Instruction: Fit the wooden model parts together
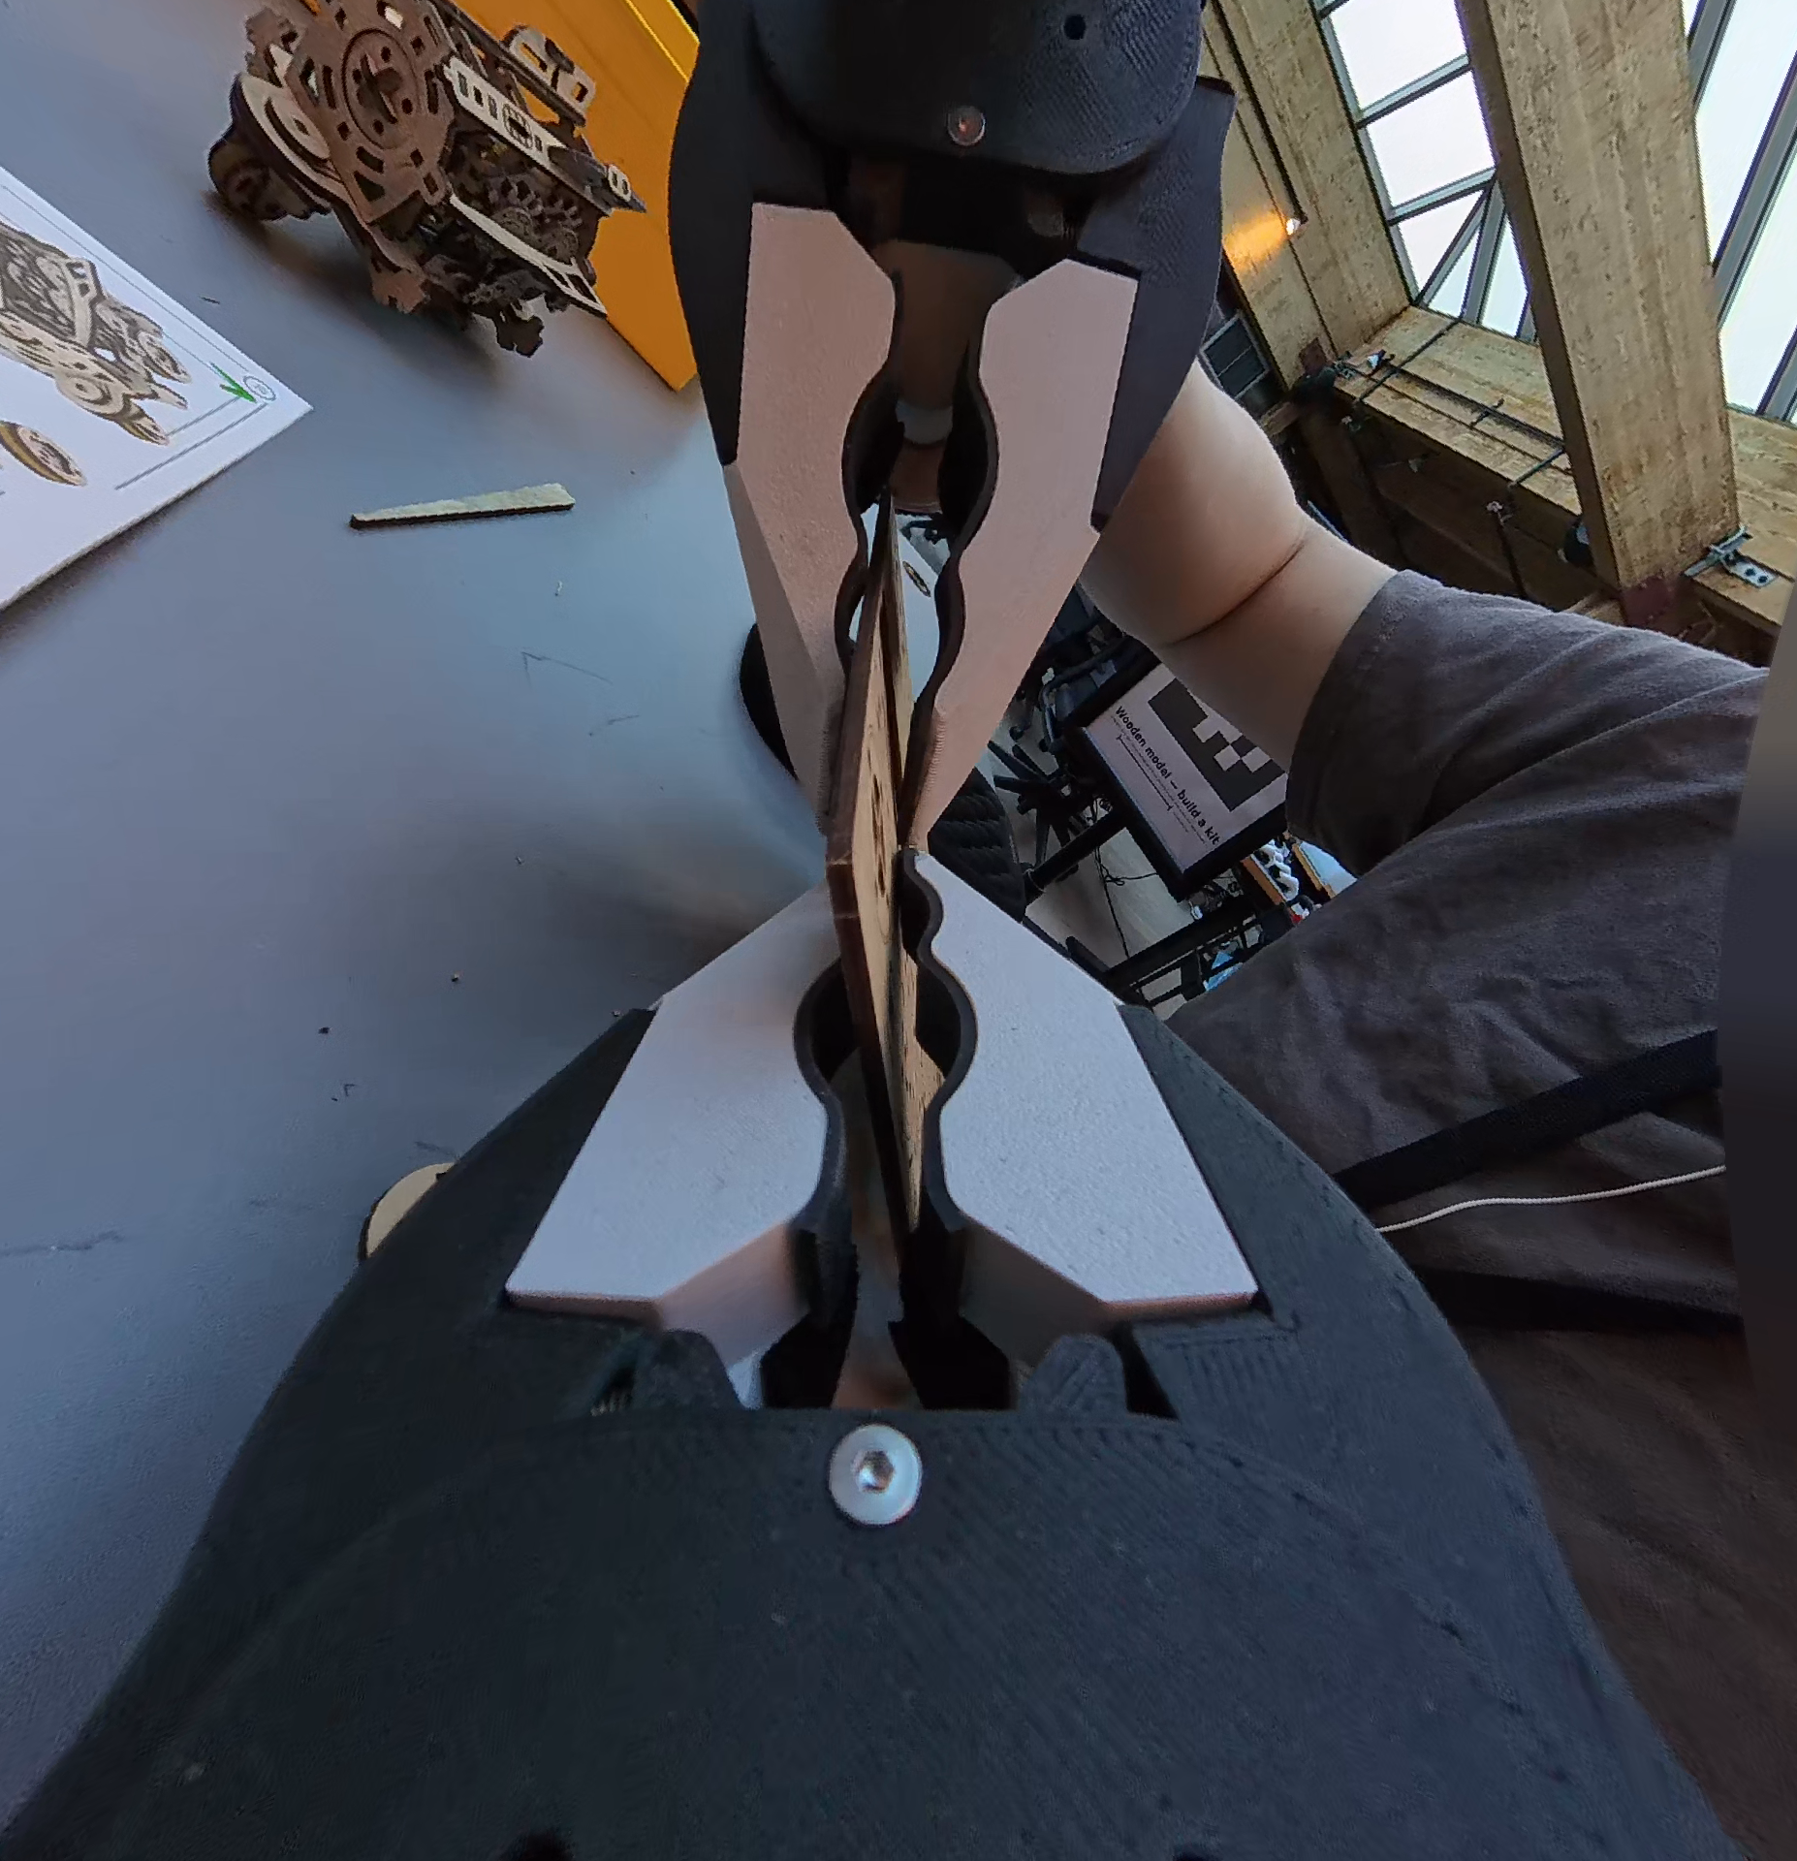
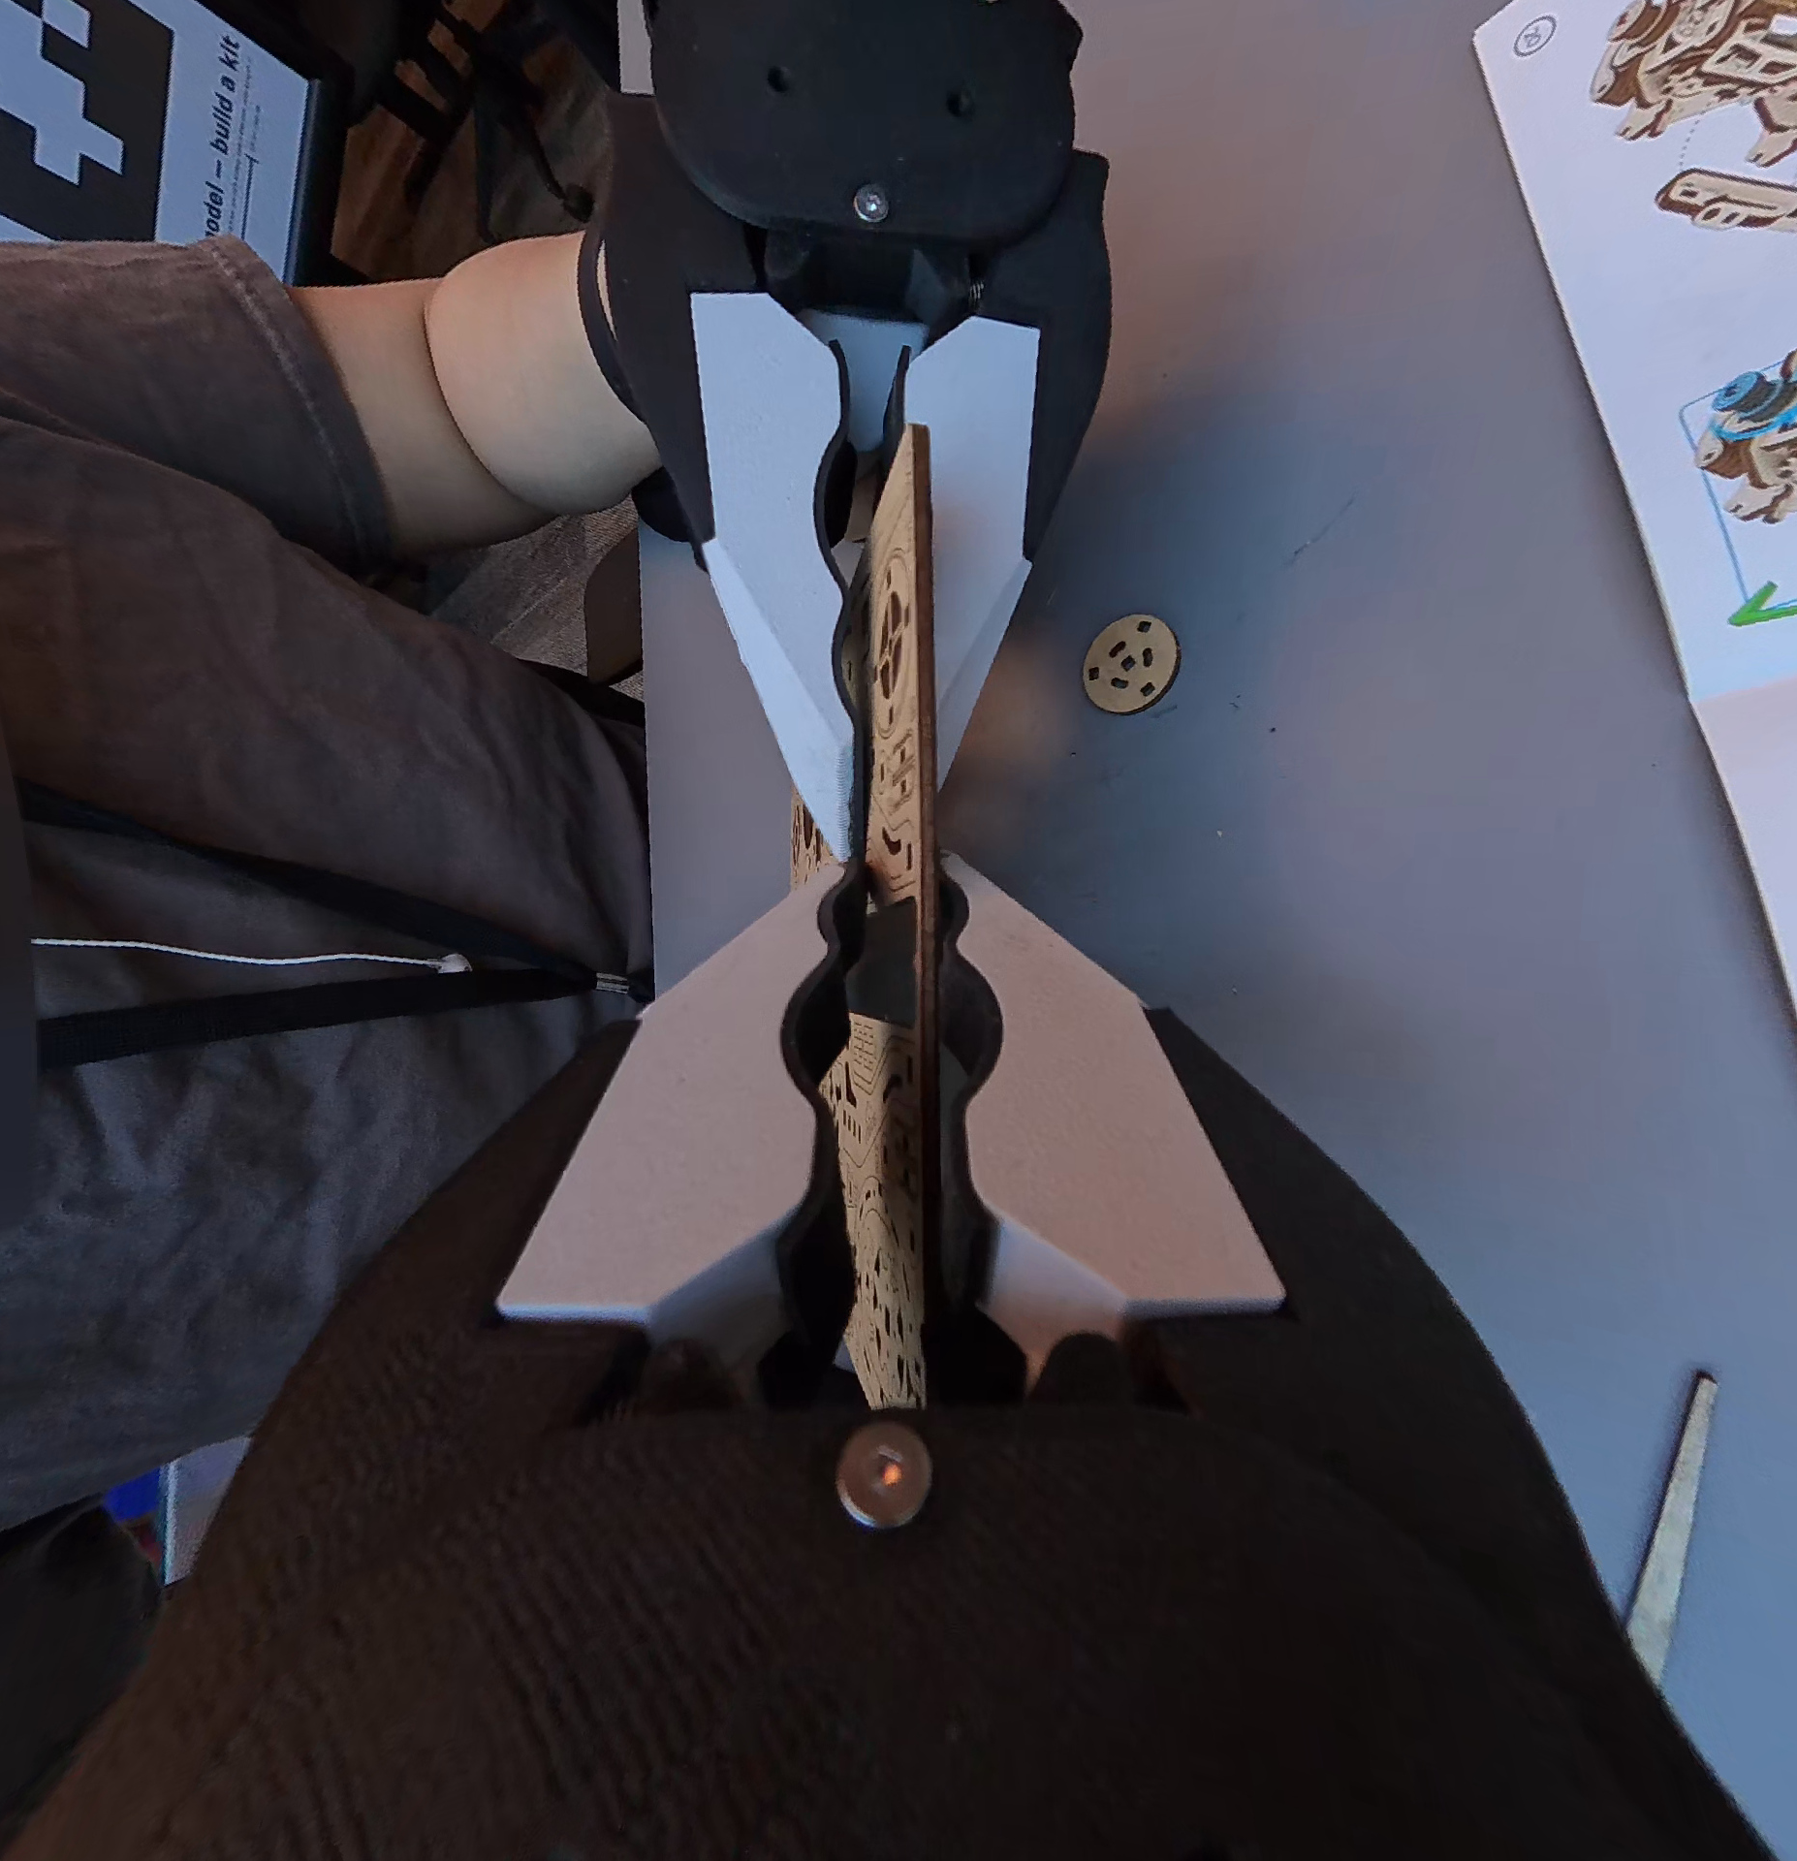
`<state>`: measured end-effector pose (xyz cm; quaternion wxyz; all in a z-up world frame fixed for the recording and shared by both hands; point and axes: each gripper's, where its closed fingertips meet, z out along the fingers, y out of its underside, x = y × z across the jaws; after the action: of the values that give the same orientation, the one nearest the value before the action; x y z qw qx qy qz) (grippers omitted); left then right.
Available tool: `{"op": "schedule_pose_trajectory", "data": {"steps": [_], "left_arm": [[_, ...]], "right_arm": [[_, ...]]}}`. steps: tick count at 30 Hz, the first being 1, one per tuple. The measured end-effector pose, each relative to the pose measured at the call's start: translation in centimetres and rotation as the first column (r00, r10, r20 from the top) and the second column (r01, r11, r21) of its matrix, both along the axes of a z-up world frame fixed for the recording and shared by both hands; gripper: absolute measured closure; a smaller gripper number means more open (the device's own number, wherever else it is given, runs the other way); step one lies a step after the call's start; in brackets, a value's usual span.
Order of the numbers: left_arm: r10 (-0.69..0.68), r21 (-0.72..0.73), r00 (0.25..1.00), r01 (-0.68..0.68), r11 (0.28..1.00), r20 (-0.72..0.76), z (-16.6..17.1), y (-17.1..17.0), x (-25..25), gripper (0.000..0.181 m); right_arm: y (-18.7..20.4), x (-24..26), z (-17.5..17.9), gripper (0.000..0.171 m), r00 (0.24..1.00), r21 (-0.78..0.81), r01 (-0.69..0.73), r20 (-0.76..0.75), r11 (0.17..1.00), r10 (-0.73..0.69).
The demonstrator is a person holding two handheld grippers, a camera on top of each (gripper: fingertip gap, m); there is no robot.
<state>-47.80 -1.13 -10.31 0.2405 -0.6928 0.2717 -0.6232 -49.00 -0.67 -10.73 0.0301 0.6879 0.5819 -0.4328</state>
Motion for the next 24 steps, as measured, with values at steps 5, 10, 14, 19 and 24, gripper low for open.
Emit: {"op": "schedule_pose_trajectory", "data": {"steps": [5, 10, 14, 19, 24], "left_arm": [[0.018, -0.02, 1.0, -0.018, 1.0, 0.005, 0.16, 0.07, -0.08, 0.181], [0.057, -0.017, 0.998, -0.057, 0.998, -0.004, 0.2, 0.35, -0.11, 0.181], [0.063, -0.041, 0.998, -0.063, 0.997, 0.002, 0.01, 0.5, -0.14, 0.181], [0.057, -0.025, 0.998, -0.057, 0.998, 0.005, 0.01, 0.46, -0.1, 0.181], [0.025, -0.002, 0.999, -0.025, 1.0, 0.024, 0.1, 0.18, 0.12, 0.181]], "right_arm": [[0.0, -0.06, 0.18, 0.163, 1.0, 0.016, 0.001, 0.004, 1.0, -0.001], [0.28, -0.09, 0.21, 0.163, 1.0, 0.046, 0.007, 0.011, 0.999, -0.007], [0.45, -0.14, 0.01, 0.163, 1.0, 0.082, 0.007, 0.01, 0.997, -0.008], [0.48, -0.04, -0.06, 0.161, 1.0, 0.108, 0.0, 0.005, 0.994, 0.0], [0.2, 0.08, 0.16, 0.16, 0.997, 0.035, -0.01, -0.075, 0.999, 0.013]]}}
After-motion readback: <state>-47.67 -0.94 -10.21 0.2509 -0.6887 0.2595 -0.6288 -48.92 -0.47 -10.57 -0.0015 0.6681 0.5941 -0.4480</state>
